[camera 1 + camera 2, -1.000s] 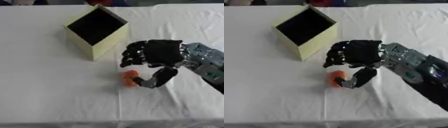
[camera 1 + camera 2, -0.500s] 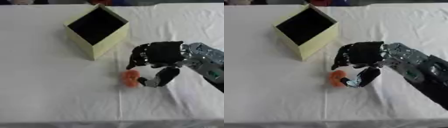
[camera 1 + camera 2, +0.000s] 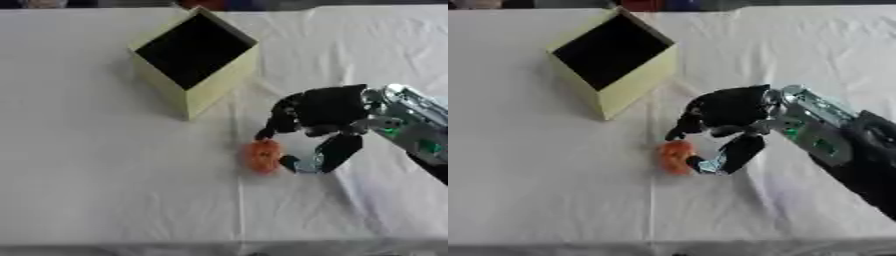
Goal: Pick up objects on the table and place them in the box.
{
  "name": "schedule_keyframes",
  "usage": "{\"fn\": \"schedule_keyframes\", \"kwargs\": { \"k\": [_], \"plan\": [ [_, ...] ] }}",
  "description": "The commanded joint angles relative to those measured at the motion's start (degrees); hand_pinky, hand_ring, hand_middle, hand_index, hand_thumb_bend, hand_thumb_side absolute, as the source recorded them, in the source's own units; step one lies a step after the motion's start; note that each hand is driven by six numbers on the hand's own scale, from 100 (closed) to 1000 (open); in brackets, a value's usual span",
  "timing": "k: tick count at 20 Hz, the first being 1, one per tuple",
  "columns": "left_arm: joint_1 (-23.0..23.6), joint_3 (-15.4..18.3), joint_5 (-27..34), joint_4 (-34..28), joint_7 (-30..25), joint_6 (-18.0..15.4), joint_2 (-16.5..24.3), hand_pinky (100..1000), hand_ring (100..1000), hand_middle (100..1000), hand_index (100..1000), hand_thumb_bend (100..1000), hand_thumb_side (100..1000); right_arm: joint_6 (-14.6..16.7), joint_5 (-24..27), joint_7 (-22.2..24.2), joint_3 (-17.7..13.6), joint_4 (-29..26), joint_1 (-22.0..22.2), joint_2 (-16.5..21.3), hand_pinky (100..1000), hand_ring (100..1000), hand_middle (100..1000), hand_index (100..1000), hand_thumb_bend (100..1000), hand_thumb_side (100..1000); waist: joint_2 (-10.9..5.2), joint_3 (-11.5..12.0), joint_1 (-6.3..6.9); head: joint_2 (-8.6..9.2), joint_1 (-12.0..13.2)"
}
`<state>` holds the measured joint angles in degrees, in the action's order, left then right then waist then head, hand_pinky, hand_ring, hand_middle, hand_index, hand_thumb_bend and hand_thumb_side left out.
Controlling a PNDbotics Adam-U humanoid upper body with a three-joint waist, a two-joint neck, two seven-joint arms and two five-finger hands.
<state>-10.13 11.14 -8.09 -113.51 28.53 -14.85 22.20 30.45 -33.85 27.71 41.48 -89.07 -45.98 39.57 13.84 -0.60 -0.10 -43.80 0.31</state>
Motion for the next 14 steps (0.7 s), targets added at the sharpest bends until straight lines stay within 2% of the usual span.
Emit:
{"fn": "schedule_keyframes", "kwargs": {
  "k": [1, 8, 14],
  "plan": [
    [-0.52, 0.29, 0.15, -1.08, -0.33, 0.01, 0.67, 681, 606, 647, 704, 123, 818, -0.87, -0.34, 1.05, -1.48, -1.8, -0.51, 0.5, 896, 769, 744, 997, 100, 1000, -0.71, -0.06, 0.17, -0.32, -0.16],
    [-0.56, 0.28, 0.24, -1.08, -0.47, -0.01, 0.41, 682, 606, 648, 703, 122, 819, -1.6, -3.86, 2.07, -2.61, -3.04, 0.26, -0.62, 903, 763, 753, 1000, 100, 1000, -0.44, 0.03, 0.33, -0.18, -0.13],
    [-0.77, 0.26, 0.29, -1.08, -0.71, -0.08, 0.22, 681, 605, 648, 702, 121, 818, -0.87, -6.25, 2.69, -2.19, -3.27, 0.0, -2.46, 906, 752, 730, 1000, 100, 1000, -0.23, 0.39, 0.48, -0.2, -0.25]
  ]
}}
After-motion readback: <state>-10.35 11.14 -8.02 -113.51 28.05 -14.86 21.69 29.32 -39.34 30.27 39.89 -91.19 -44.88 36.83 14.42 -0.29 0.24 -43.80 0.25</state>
